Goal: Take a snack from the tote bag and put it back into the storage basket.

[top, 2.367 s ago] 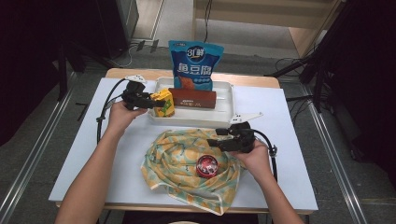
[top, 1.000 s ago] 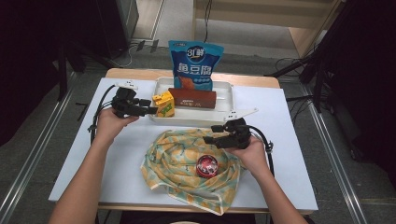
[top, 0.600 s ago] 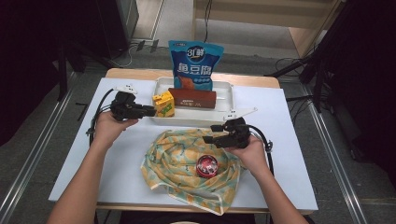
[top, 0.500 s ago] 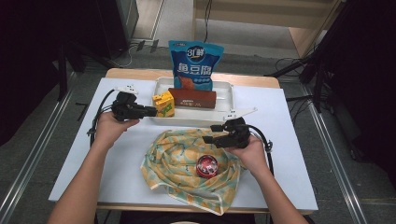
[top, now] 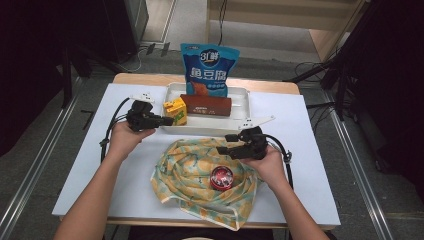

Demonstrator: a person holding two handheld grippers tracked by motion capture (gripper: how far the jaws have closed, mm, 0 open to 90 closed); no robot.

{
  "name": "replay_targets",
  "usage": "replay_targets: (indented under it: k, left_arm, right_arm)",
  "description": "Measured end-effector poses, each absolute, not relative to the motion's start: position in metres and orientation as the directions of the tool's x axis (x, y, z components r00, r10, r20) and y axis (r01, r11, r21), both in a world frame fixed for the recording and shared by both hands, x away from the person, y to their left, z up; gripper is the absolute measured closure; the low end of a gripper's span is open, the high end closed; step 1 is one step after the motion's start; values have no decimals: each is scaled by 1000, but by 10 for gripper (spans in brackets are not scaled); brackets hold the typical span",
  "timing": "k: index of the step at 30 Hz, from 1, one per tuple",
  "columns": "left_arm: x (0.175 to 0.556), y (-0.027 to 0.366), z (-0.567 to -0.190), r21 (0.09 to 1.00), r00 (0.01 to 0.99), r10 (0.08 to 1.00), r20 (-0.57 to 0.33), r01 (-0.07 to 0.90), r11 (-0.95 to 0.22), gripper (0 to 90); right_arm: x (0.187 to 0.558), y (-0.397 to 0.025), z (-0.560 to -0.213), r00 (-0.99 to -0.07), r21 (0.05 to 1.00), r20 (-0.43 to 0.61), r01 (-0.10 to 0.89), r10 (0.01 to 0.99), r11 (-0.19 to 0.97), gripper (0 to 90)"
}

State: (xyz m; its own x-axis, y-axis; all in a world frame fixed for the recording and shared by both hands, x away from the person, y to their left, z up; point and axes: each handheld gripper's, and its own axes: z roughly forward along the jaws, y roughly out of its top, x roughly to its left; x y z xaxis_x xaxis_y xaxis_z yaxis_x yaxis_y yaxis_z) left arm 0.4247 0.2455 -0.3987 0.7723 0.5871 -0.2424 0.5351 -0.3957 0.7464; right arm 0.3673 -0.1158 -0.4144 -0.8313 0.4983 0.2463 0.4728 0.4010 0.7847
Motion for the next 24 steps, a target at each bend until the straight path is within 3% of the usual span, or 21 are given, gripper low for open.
replay_targets:
  k: [24]
  left_arm:
    - [435, 251, -411, 724, 732, 635, -249, 576, -379, 900]
  right_arm:
    - [366, -115, -415, -832, 782, 245, 473, 497, 406, 396]
